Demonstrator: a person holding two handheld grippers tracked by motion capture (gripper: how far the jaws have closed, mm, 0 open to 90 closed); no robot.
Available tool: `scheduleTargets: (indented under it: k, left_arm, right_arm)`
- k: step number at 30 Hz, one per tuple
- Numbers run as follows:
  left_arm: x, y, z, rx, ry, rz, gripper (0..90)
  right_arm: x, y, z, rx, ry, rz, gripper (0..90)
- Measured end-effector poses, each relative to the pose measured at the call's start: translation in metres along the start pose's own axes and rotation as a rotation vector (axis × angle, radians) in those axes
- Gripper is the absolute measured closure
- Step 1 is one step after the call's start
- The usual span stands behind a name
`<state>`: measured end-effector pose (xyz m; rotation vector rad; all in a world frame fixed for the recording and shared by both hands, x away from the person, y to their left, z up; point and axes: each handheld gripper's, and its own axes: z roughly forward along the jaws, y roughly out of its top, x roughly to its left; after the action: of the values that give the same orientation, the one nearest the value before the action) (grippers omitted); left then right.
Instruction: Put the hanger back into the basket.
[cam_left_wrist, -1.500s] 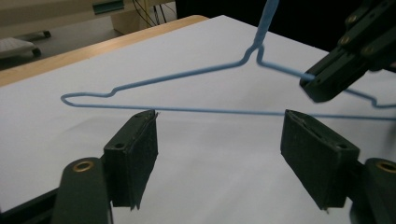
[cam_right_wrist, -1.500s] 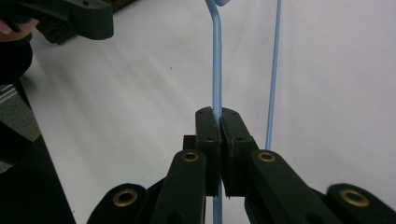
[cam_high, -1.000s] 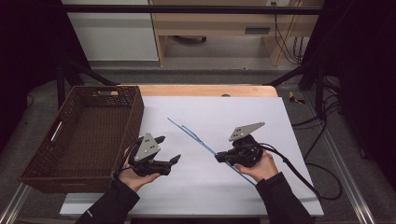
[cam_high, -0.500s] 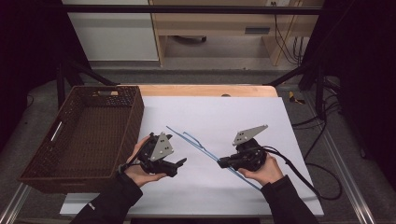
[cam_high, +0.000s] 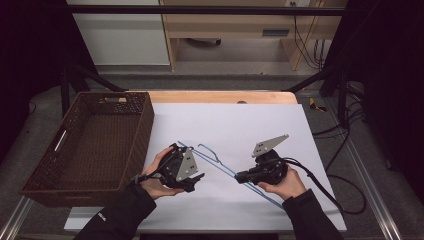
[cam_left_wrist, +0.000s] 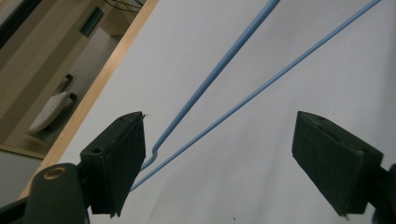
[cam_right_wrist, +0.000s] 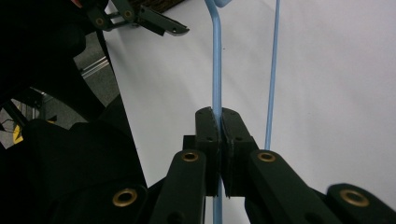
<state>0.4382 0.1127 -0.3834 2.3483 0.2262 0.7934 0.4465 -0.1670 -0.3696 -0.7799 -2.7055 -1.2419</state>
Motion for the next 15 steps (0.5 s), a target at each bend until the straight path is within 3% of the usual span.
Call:
scheduleTargets:
  k: [9, 15]
  left_arm:
    - [-0.006, 0.001, 0.011, 0.027, 0.032, 0.108, 27.7]
    - [-0.006, 0.001, 0.015, 0.038, 0.059, 0.152, 43.6]
  right_arm:
    - [-0.002, -0.005, 0.002, 0.008, 0.030, 0.017, 87.7]
    - [-0.001, -0.005, 0.003, 0.008, 0.048, 0.015, 87.7]
